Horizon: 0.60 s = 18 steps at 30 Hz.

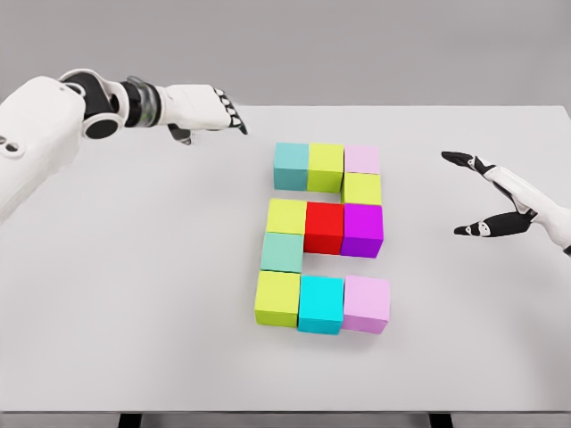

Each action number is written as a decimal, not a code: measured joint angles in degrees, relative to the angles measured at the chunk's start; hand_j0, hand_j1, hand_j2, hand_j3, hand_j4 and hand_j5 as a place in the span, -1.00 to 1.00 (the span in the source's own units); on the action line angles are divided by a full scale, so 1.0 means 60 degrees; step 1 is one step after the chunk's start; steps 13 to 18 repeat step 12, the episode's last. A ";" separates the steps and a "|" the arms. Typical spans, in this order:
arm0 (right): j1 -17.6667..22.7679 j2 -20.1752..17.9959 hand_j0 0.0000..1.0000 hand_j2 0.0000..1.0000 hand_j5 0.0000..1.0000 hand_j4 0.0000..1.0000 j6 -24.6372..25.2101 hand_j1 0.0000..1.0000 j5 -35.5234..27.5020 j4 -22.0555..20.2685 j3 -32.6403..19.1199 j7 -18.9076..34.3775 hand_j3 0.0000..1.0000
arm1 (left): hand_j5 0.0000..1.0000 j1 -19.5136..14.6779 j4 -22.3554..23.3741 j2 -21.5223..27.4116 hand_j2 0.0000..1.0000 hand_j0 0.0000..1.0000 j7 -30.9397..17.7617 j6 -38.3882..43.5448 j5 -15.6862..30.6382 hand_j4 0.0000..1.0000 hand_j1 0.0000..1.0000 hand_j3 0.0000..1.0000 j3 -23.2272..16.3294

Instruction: Assemble the squares on the desktop into the number 2

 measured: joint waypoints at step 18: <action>0.0000 0.0001 1.00 1.00 1.00 1.00 0.0000 1.00 0.0007 0.0012 0.0000 0.0000 1.00 | 1.00 0.1069 -0.1153 0.3031 1.00 1.00 0.0007 -0.0001 0.1642 1.00 1.00 1.00 0.0497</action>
